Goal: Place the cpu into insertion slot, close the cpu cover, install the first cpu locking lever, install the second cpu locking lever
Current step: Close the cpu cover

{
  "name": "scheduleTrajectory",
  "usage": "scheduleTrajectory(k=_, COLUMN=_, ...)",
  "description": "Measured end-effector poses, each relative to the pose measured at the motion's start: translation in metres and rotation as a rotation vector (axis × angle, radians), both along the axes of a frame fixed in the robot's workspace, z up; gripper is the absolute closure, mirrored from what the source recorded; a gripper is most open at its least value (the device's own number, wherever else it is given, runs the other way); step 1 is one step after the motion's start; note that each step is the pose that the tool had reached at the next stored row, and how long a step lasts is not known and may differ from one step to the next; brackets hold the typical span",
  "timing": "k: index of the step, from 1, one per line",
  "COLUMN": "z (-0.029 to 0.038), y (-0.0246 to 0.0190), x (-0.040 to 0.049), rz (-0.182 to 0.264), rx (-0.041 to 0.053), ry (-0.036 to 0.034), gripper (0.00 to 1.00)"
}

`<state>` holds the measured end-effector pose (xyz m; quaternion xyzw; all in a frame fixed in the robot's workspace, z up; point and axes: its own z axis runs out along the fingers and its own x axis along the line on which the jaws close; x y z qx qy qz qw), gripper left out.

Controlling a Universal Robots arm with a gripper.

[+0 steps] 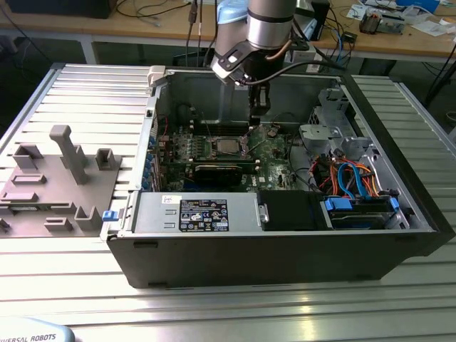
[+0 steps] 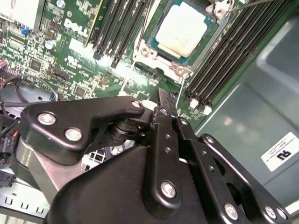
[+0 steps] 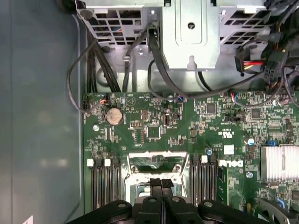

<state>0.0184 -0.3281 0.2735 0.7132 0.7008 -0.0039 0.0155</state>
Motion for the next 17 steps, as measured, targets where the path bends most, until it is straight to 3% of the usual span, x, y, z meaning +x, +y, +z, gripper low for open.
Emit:
scheduleTrajectory(k=8, z=-0.0001, y=0.0000, x=0.0119, rz=0.010, rx=-0.0001, ry=0.0253, gripper=0.89)
scheduleTrajectory(k=13, z=-0.0006, y=0.0000, x=0.0173, rz=0.024, rx=-0.0003, ry=0.0281, gripper=0.89)
scheduleTrajectory(k=17, z=-0.0016, y=0.0000, x=0.0266, rz=0.028, rx=-0.0001, ry=0.0324, gripper=0.89)
